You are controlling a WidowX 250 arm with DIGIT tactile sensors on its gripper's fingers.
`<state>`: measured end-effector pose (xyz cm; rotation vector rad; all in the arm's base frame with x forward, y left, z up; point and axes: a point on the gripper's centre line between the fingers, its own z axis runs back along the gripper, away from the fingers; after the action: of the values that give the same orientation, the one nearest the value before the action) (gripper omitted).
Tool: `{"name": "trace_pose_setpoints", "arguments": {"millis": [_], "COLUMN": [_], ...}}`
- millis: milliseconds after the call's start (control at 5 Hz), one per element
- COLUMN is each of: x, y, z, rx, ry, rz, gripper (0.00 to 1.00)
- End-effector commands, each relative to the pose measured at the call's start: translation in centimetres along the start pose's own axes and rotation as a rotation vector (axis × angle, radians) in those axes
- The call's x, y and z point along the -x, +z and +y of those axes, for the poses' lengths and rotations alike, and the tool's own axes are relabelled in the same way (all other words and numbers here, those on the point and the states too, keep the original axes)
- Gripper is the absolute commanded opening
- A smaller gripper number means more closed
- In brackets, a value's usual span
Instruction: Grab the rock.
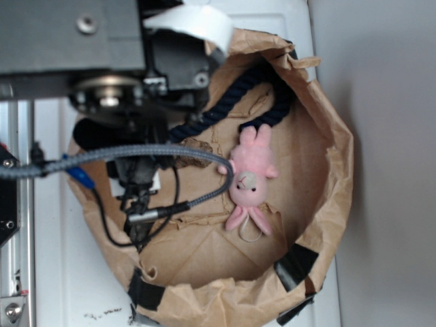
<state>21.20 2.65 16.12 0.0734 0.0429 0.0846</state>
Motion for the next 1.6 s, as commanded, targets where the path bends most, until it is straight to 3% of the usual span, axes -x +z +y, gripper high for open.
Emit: {"name": "trace_pose_setpoints", "arguments": {"millis": [0, 200, 400, 800, 1400], "x": [-0.6, -1.2, -0.9, -0.7, -0.7], "y": [0.2, 0.1, 0.3, 1.9, 1.9], "z": [-1.8, -0.3, 0.5, 1.0, 1.0], "rx": [0.026, 0.032, 0.074, 0.123, 0.123], "ry": [-0.205, -0.255, -0.298, -0.263, -0.263], "rz": [-0.090, -0.110, -0.125, -0.150, -0.150], "gripper": [1.00, 1.00, 1.00, 1.00, 1.00]}}
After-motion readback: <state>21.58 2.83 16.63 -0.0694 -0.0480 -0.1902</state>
